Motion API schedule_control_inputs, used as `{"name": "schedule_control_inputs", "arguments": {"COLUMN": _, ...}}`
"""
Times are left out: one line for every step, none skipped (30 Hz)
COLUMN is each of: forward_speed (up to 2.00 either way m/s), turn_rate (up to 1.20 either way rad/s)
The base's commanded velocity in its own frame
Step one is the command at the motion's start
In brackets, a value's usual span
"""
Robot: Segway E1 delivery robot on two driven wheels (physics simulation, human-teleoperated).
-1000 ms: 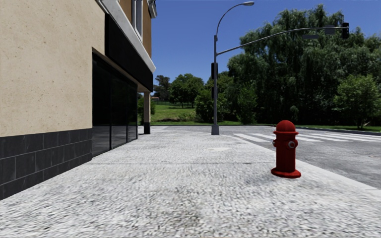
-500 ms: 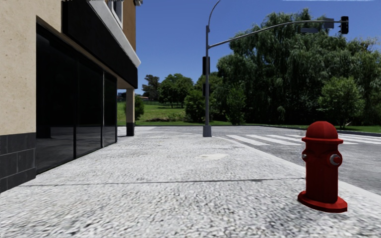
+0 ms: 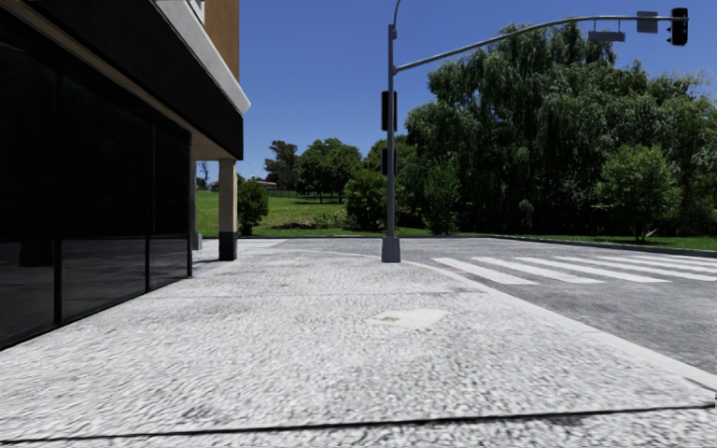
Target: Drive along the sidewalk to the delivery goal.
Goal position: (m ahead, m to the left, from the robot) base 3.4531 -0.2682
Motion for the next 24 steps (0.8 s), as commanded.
{"name": "schedule_control_inputs", "arguments": {"forward_speed": 2.00, "turn_rate": 0.00}}
{"name": "schedule_control_inputs", "arguments": {"forward_speed": 2.00, "turn_rate": 0.00}}
{"name": "schedule_control_inputs", "arguments": {"forward_speed": 2.00, "turn_rate": 0.00}}
{"name": "schedule_control_inputs", "arguments": {"forward_speed": 2.00, "turn_rate": 0.00}}
{"name": "schedule_control_inputs", "arguments": {"forward_speed": 2.00, "turn_rate": 0.00}}
{"name": "schedule_control_inputs", "arguments": {"forward_speed": 2.00, "turn_rate": 0.00}}
{"name": "schedule_control_inputs", "arguments": {"forward_speed": 2.00, "turn_rate": 0.00}}
{"name": "schedule_control_inputs", "arguments": {"forward_speed": 2.00, "turn_rate": 0.00}}
{"name": "schedule_control_inputs", "arguments": {"forward_speed": 2.00, "turn_rate": 0.00}}
{"name": "schedule_control_inputs", "arguments": {"forward_speed": 2.00, "turn_rate": 0.00}}
{"name": "schedule_control_inputs", "arguments": {"forward_speed": 2.00, "turn_rate": 0.00}}
{"name": "schedule_control_inputs", "arguments": {"forward_speed": 2.00, "turn_rate": 0.00}}
{"name": "schedule_control_inputs", "arguments": {"forward_speed": 2.00, "turn_rate": 0.00}}
{"name": "schedule_control_inputs", "arguments": {"forward_speed": 2.00, "turn_rate": 0.00}}
{"name": "schedule_control_inputs", "arguments": {"forward_speed": 2.00, "turn_rate": 0.00}}
{"name": "schedule_control_inputs", "arguments": {"forward_speed": 2.00, "turn_rate": 0.00}}
{"name": "schedule_control_inputs", "arguments": {"forward_speed": 2.00, "turn_rate": 0.00}}
{"name": "schedule_control_inputs", "arguments": {"forward_speed": 2.00, "turn_rate": 0.00}}
{"name": "schedule_control_inputs", "arguments": {"forward_speed": 2.00, "turn_rate": 0.00}}
{"name": "schedule_control_inputs", "arguments": {"forward_speed": 2.00, "turn_rate": 0.00}}
{"name": "schedule_control_inputs", "arguments": {"forward_speed": 2.00, "turn_rate": 0.00}}
{"name": "schedule_control_inputs", "arguments": {"forward_speed": 2.00, "turn_rate": 0.00}}
{"name": "schedule_control_inputs", "arguments": {"forward_speed": 2.00, "turn_rate": 0.00}}
{"name": "schedule_control_inputs", "arguments": {"forward_speed": 2.00, "turn_rate": 0.00}}
